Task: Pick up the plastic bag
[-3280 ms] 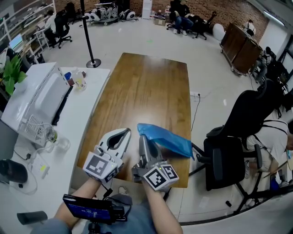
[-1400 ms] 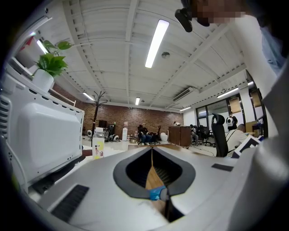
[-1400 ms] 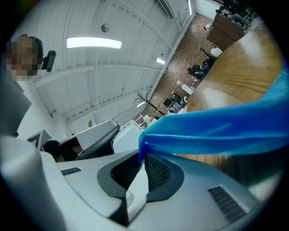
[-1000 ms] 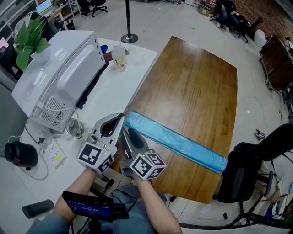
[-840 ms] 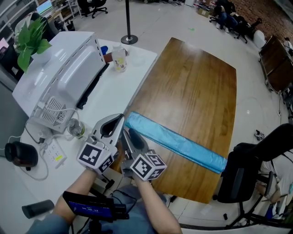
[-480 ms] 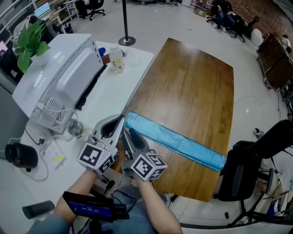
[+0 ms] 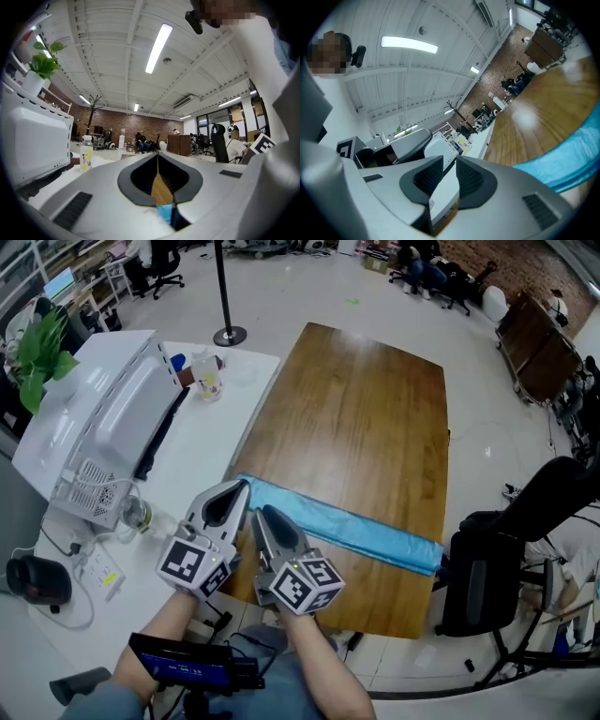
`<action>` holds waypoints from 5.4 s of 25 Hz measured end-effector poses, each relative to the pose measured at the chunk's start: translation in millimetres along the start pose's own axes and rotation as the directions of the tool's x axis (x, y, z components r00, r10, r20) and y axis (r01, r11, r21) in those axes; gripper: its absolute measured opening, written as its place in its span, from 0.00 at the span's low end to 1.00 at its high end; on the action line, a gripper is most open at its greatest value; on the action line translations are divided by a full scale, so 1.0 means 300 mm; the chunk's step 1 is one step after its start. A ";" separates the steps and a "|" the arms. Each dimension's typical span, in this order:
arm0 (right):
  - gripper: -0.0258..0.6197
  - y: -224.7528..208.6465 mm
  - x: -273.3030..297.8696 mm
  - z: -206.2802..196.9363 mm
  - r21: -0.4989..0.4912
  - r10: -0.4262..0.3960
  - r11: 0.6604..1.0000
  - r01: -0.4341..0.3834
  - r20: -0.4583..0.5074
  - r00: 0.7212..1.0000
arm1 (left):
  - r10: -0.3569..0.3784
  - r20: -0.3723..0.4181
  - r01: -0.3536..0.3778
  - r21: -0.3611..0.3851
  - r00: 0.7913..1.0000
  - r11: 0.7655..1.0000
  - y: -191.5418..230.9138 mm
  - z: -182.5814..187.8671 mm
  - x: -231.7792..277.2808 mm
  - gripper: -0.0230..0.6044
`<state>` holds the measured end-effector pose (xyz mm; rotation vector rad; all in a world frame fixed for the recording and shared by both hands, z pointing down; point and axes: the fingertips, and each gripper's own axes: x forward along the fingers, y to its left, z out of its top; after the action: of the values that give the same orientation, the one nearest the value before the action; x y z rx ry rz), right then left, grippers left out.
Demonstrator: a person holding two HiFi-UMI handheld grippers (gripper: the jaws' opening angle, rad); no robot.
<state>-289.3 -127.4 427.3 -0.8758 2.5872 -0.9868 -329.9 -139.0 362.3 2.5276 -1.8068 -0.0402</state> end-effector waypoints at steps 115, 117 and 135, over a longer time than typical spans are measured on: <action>0.05 -0.851 -0.718 0.153 -0.663 -0.651 0.687 0.297 -0.381 0.656 | -0.099 -0.757 0.355 0.184 0.647 0.917 -0.260 -0.680 0.174 0.05; 0.05 -0.852 -0.711 0.143 -0.665 -0.652 0.688 0.291 -0.391 0.650 | -0.102 -0.761 0.360 0.180 0.640 0.915 -0.263 -0.687 0.176 0.05; 0.05 -0.812 -0.706 0.183 -0.672 -0.653 0.674 0.308 -0.345 0.674 | -0.134 -0.708 0.297 0.111 0.694 0.949 -0.270 -0.615 0.184 0.05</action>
<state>10.6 -171.6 550.6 -1.7940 3.3280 -0.6237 -227.8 -162.6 543.1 2.3610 -1.2418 1.0181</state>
